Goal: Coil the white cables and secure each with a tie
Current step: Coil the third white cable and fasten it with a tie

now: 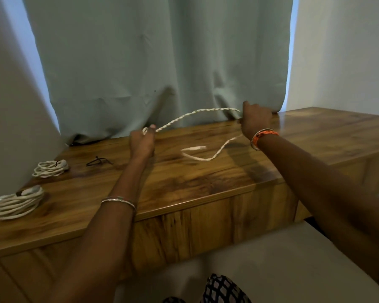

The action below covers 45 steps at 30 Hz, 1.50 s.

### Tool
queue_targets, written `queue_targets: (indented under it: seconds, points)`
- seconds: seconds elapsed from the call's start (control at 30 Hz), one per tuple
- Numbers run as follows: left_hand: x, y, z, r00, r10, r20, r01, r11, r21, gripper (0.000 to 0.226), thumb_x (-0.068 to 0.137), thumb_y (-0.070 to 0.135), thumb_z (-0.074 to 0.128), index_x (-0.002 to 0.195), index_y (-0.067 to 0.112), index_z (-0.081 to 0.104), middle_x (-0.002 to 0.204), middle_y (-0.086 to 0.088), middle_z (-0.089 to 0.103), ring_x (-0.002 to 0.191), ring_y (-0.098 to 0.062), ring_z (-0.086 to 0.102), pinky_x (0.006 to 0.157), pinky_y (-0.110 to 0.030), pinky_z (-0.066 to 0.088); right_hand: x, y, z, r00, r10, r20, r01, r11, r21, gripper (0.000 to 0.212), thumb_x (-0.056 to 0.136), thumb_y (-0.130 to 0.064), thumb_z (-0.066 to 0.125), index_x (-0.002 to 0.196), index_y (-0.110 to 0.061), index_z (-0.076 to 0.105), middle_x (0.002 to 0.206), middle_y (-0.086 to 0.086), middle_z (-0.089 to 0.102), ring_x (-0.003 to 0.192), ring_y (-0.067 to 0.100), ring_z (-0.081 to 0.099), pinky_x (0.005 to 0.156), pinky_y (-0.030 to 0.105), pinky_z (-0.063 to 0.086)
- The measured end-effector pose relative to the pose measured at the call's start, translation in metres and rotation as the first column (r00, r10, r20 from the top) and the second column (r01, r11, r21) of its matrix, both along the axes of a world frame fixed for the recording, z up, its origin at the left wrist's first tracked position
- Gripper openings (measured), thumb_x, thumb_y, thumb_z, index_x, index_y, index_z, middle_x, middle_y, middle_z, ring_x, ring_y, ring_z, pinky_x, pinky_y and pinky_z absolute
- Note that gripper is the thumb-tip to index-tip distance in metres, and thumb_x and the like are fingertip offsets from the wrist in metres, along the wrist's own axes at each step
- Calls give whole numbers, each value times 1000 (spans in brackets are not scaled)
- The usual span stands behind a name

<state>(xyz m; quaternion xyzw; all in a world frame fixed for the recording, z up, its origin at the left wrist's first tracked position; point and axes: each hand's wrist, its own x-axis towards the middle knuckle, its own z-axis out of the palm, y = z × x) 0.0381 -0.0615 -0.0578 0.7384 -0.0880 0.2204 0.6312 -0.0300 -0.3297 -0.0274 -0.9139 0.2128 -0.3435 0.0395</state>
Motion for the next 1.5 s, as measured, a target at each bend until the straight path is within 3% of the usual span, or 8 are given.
queue_targets:
  seconds: [0.17,0.27,0.37,0.57,0.83,1.17,1.3,1.5]
  points:
    - [-27,-56,8,995,-102,-13,103,988,118,44,91,28,53,74,-12,60,76,-33,62,71,-40,63,58,-39,47,14,70,-11,983,134,128,-121,987,-105,73,82,2,51,147,-4,17,146,25,27,130,42,34,107,46,31]
    - [-40,-63,18,980,-183,-75,190,978,91,41,93,22,48,54,8,48,48,-11,48,43,-23,46,43,-25,33,19,101,-18,818,555,153,-480,804,-351,65,73,11,53,136,5,39,134,27,46,126,41,42,108,43,29]
    - [-47,-54,27,838,-492,-236,465,870,-166,41,98,27,40,58,17,36,33,7,29,24,-6,23,31,-9,17,17,99,-22,604,764,226,-758,639,-133,26,80,5,55,106,2,61,96,19,66,89,31,63,82,40,48]
    - [-54,-29,38,473,-825,-310,625,562,-542,44,100,39,23,62,18,32,30,10,25,19,-3,20,22,-15,13,19,103,-23,644,530,552,-719,666,198,27,97,-18,43,76,-11,59,68,-1,58,69,21,56,67,37,44]
    - [-84,-32,32,90,-985,-150,752,166,-638,29,84,24,36,59,15,47,36,8,34,27,-5,31,29,-15,24,29,97,5,802,333,496,-562,702,437,60,94,-45,48,45,-12,39,45,1,41,53,24,45,56,33,35]
    - [-57,-24,43,454,-889,50,719,333,-609,44,101,42,19,69,18,38,36,8,32,27,-4,27,29,-15,24,-19,121,-61,644,632,432,-679,212,703,41,96,-21,50,56,-13,51,42,-4,45,37,6,39,43,19,30]
    - [-43,-18,47,656,-754,2,657,571,-493,44,102,39,22,69,16,38,36,9,31,26,-3,25,31,-14,21,-31,117,-65,676,651,345,-614,240,752,31,95,-18,53,66,-8,57,54,5,51,39,10,45,44,22,35]
    - [-34,-22,42,816,-578,-34,542,783,-307,35,103,31,28,74,15,40,36,9,35,28,-4,31,35,-13,33,-56,135,-52,554,796,-242,-670,600,437,17,89,-20,60,82,-8,69,83,8,68,71,14,58,59,24,41]
